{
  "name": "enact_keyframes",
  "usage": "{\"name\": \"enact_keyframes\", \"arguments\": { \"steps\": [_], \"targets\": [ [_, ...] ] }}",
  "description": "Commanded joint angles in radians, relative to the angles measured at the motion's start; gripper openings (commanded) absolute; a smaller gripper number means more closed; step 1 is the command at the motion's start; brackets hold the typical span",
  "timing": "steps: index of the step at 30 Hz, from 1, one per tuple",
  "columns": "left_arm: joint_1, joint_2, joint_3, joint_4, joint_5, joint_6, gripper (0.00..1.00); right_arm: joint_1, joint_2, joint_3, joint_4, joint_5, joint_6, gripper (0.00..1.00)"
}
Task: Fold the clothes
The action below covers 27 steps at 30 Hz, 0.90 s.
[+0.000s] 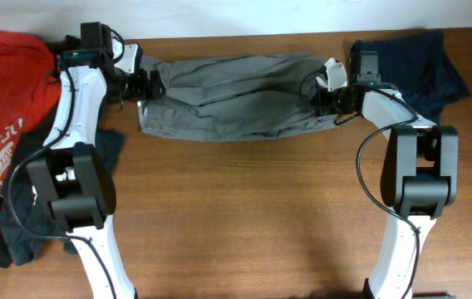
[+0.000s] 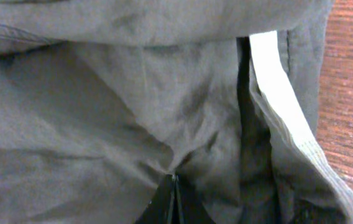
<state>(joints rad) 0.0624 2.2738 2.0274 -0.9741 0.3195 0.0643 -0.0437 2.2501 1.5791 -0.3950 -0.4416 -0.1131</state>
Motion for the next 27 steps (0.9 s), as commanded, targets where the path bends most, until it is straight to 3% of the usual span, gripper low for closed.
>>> {"name": "enact_keyframes", "arguments": {
  "steps": [1,19,27],
  "targets": [
    [0.006,0.048,0.001,-0.011,0.035,0.02,0.99,0.003,0.035,-0.008,-0.012,0.036,-0.011,0.04],
    [0.043,0.21,0.001,0.099,0.008,0.0,0.99,0.003,0.038,-0.008,0.009,0.036,-0.011,0.04],
    [0.04,0.262,0.001,0.15,0.122,0.0,0.99,0.003,0.038,-0.008,0.01,0.036,-0.011,0.04]
  ]
}}
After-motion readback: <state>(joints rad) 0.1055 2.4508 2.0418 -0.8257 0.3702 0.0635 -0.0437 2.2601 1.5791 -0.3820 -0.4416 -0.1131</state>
